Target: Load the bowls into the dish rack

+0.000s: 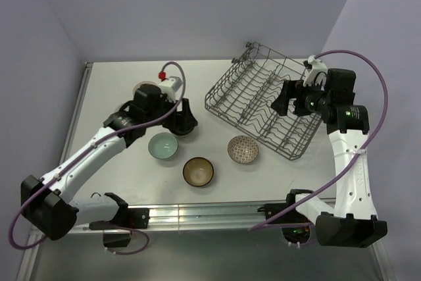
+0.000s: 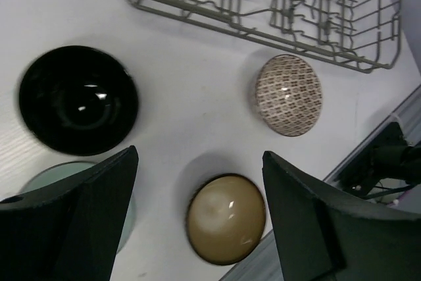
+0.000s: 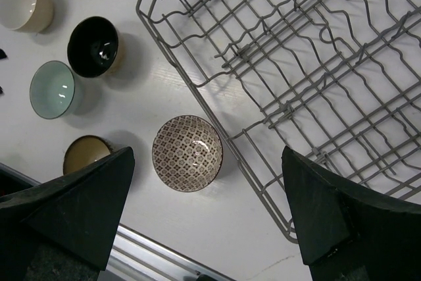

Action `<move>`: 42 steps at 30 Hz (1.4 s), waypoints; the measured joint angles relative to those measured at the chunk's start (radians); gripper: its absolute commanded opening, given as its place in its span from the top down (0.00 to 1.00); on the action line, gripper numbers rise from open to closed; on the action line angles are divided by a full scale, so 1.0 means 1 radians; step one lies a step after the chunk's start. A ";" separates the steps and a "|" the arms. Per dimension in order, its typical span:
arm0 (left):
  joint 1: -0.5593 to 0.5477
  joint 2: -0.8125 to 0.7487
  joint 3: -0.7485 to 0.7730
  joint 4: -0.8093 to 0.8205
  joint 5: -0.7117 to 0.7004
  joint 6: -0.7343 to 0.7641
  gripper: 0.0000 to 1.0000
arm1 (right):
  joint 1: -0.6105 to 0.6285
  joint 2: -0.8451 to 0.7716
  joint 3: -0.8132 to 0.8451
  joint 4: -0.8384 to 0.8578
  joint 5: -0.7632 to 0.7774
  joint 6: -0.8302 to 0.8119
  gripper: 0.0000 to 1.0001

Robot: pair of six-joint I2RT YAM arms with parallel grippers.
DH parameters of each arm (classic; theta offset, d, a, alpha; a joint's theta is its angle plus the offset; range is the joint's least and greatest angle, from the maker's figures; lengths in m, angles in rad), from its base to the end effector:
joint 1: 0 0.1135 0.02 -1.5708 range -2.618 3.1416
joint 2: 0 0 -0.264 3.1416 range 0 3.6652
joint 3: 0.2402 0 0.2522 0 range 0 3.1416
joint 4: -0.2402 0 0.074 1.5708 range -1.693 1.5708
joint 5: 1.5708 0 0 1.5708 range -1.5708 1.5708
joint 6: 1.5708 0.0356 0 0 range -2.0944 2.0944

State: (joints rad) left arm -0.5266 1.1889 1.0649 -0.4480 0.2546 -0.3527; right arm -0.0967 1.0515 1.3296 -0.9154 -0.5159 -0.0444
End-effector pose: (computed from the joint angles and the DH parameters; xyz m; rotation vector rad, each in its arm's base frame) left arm 0.2231 -0.1401 0.3290 0.3474 2.1992 -0.7729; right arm 0.1932 -0.0011 0.4052 -0.2279 2.1416 0.4860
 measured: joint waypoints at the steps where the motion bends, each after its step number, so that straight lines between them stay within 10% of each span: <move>1: -0.037 0.014 -0.001 0.024 -0.015 -0.019 0.18 | -0.004 0.003 0.000 0.000 -0.001 0.004 0.00; 13: -0.296 0.281 -0.004 0.154 -0.138 -0.166 0.20 | -0.111 0.016 0.011 0.013 -0.058 0.086 0.00; 42: -0.404 0.629 0.086 0.298 -0.121 -0.327 0.28 | -0.111 -0.152 -0.050 0.245 -0.072 0.179 0.00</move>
State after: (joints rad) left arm -0.9310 1.8183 1.1507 -0.1505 0.1337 -0.6796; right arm -0.2077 0.8993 1.2797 -0.6701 -0.5880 0.1341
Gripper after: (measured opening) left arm 0.727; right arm 0.997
